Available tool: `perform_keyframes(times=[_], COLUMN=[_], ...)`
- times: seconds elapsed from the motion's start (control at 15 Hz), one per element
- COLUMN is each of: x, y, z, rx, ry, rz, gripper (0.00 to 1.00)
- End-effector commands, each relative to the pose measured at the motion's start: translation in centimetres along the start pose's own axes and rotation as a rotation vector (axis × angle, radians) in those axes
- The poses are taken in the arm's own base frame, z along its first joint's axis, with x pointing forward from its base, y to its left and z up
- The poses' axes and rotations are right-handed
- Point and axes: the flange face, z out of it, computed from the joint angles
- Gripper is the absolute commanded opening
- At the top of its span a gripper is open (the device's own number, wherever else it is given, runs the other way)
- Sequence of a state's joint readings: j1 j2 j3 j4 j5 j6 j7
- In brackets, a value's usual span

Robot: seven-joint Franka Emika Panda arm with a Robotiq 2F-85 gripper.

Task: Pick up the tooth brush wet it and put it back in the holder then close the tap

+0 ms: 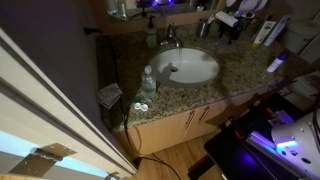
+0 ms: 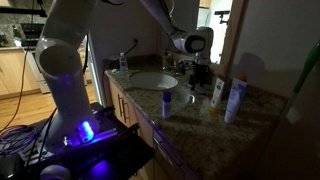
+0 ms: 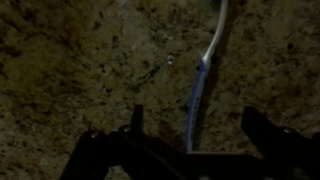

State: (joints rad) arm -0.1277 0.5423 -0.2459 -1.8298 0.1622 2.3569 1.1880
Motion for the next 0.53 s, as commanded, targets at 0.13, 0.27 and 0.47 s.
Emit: perform_keyframes(times=[0.13,0.27,0.47], x=[-2.6,-3.7,-4.6], y=[-0.6,-0.9,-1.2], z=[0.5,0.6,1.0], rx=[0.015,0.042,0.045], ry=[-0.07,-0.103,-0.114], rz=[0.012,0.023,0.035], gripper=[1.0,1.0,1.0])
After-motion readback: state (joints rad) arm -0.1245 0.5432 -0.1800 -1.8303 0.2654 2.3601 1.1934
